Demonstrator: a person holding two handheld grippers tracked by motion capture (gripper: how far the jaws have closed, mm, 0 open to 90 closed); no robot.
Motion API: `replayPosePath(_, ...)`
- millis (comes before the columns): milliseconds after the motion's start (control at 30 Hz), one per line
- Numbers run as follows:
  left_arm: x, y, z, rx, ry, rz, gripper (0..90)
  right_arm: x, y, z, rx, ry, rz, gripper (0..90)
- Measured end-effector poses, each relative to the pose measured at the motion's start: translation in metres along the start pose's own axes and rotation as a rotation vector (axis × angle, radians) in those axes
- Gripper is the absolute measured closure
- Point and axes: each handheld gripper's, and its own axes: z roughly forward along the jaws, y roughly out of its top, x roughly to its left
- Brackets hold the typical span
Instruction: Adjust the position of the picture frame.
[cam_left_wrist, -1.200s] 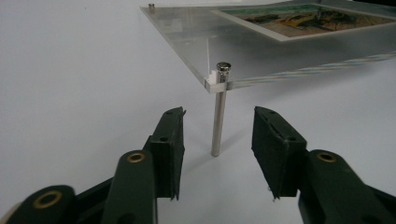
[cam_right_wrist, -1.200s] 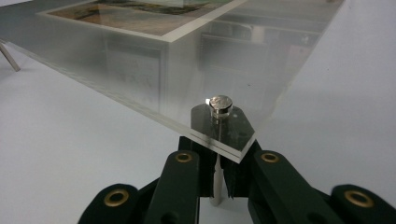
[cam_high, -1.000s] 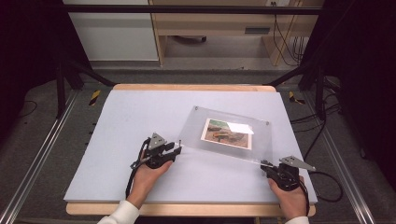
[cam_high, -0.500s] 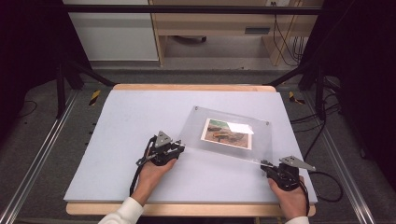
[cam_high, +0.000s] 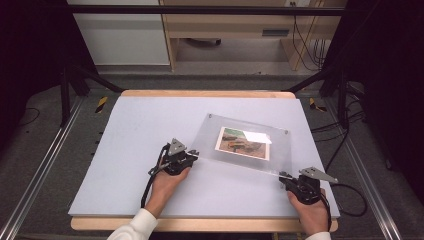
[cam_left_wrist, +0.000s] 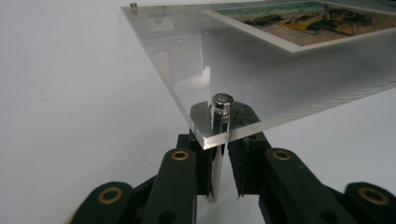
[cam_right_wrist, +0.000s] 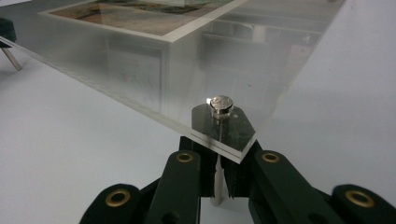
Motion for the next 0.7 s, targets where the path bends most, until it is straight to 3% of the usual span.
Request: replayPosePath(700, 0.0009, 0.0009, -0.0013, -0.003, -0.006, -0.005, 84.2, 0.0002, 0.0000, -0.0002, -0.008, -0.003, 0.001, 81.8)
